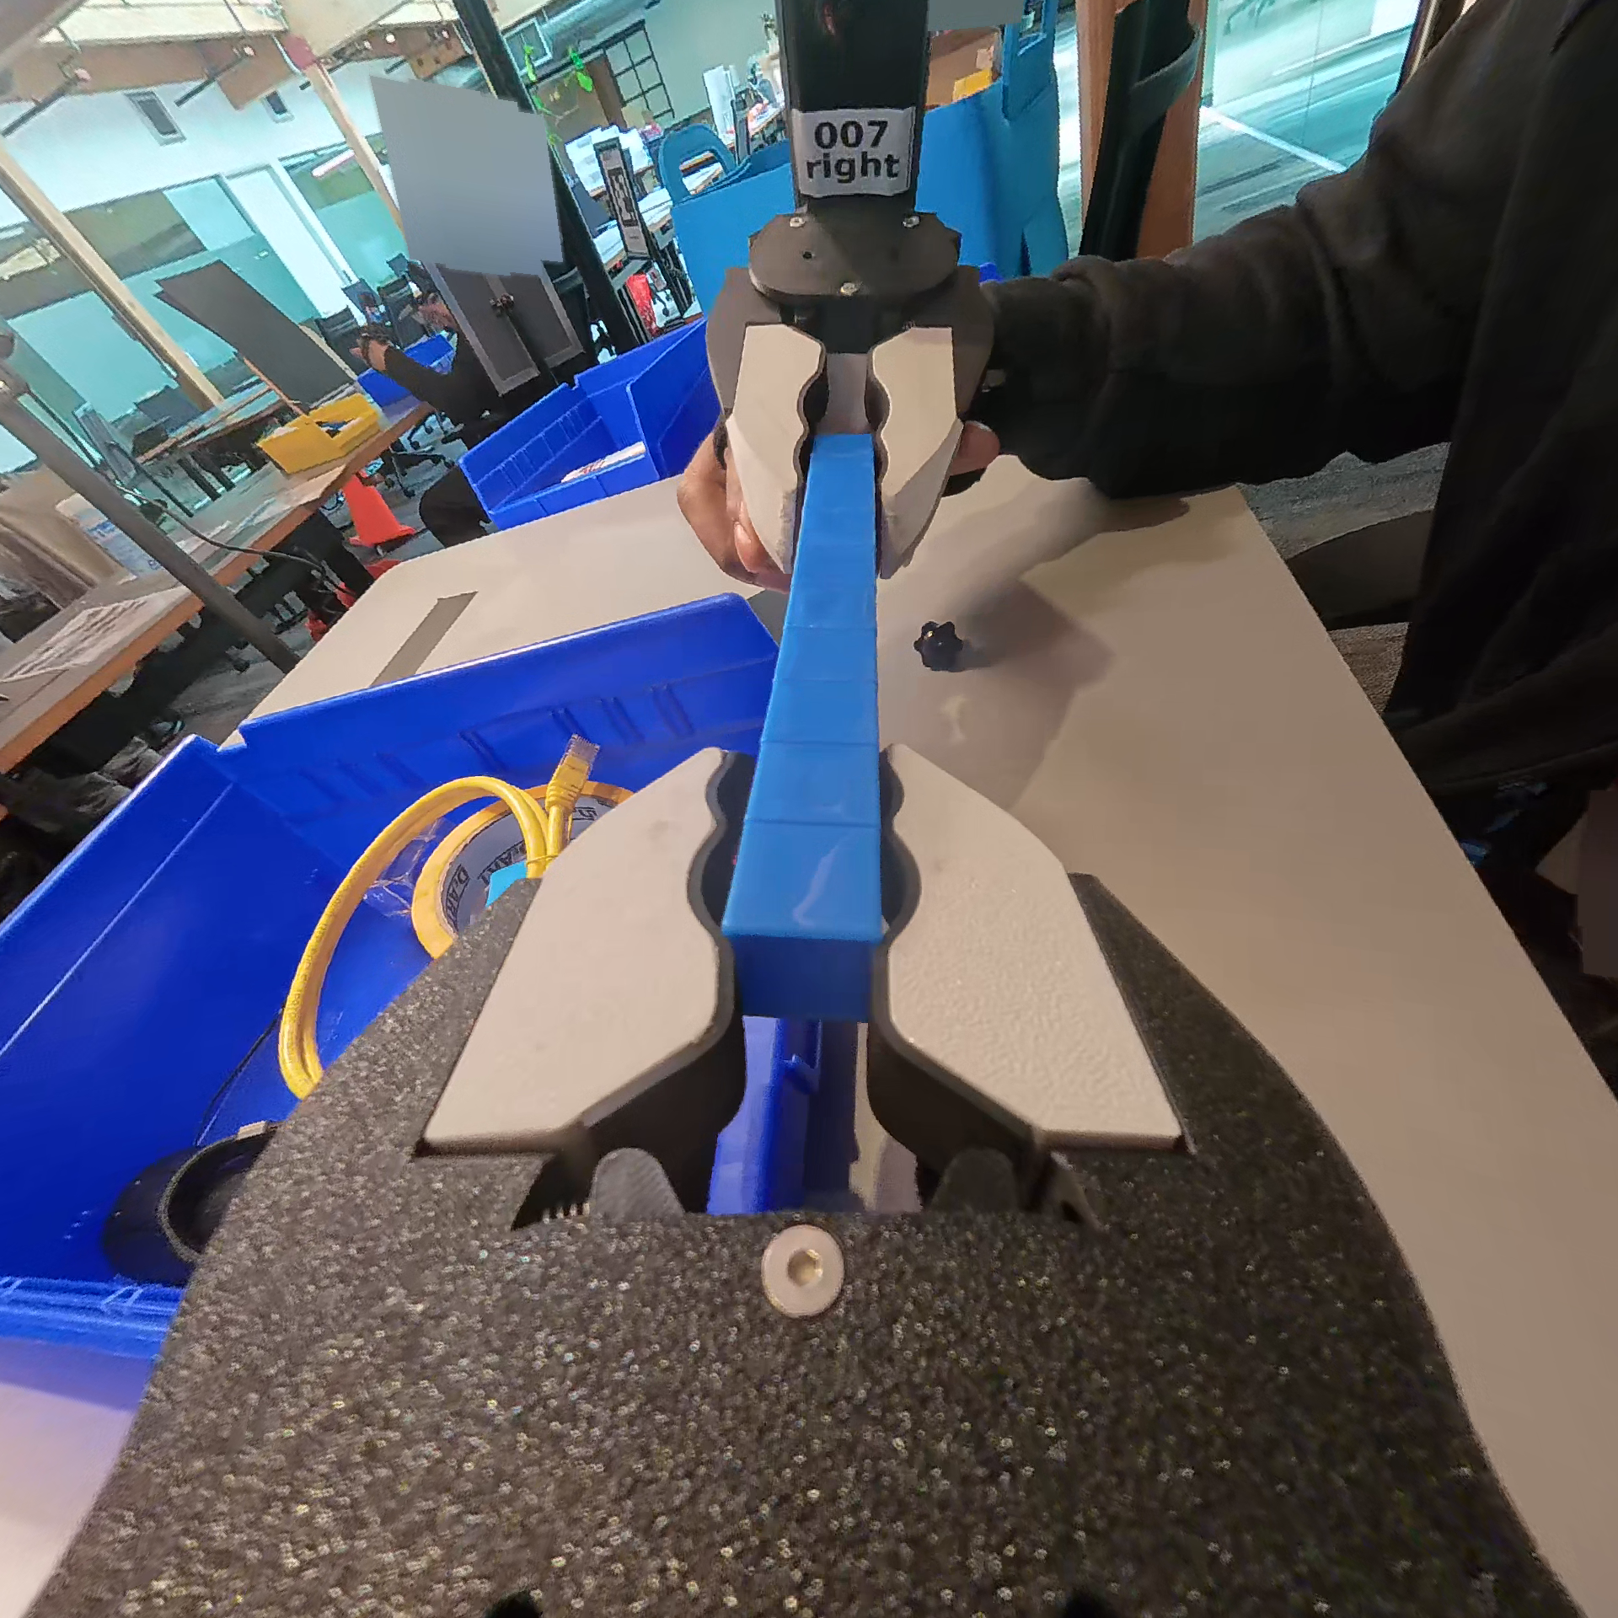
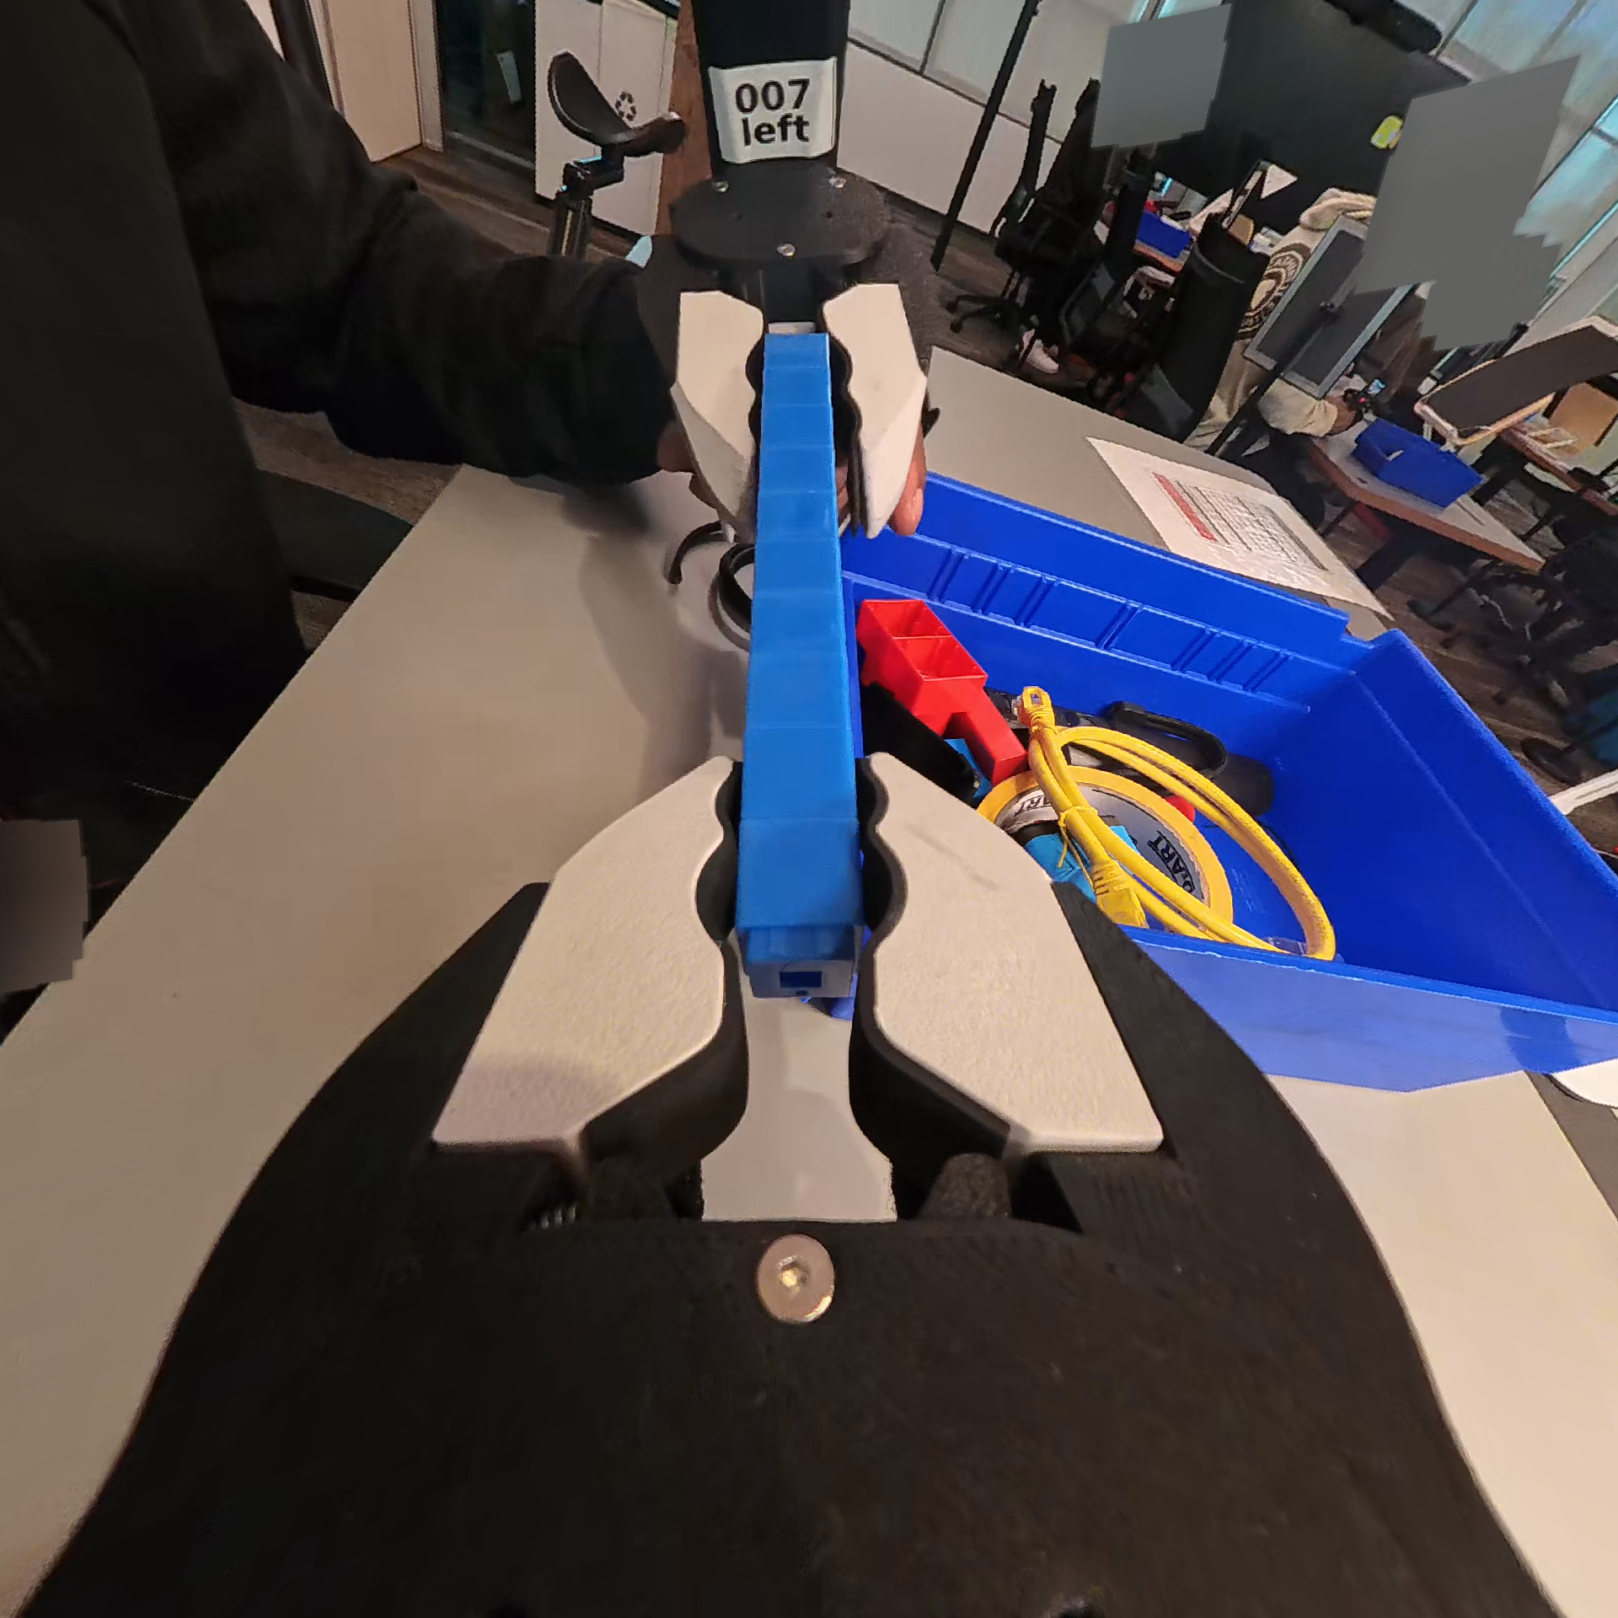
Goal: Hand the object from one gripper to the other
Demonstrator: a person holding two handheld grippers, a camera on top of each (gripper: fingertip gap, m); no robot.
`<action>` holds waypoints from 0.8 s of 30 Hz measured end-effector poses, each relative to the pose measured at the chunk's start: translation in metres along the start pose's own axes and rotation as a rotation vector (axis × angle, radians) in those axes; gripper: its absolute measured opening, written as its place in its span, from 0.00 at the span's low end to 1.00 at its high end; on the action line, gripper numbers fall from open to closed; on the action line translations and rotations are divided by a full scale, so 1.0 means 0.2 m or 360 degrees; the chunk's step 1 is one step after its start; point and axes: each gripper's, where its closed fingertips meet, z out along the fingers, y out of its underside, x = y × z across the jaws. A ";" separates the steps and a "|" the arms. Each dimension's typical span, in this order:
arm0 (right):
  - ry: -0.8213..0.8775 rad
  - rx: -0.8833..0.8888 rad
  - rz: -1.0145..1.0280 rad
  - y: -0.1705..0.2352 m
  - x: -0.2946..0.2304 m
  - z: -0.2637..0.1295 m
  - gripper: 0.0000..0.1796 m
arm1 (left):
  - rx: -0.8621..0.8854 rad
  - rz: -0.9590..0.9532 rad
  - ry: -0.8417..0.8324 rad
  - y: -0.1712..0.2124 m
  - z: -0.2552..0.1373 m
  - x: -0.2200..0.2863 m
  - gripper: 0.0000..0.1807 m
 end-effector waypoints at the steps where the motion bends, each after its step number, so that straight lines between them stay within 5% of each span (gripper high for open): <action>1: 0.0000 0.0004 0.0006 0.00 0.00 0.00 0.12 | 0.0005 -0.0002 -0.0006 0.00 0.00 0.00 0.16; 24: -0.0016 0.0237 0.0156 -0.07 0.00 0.04 0.12 | 0.0345 -0.0253 0.0149 -0.15 -0.04 0.02 0.21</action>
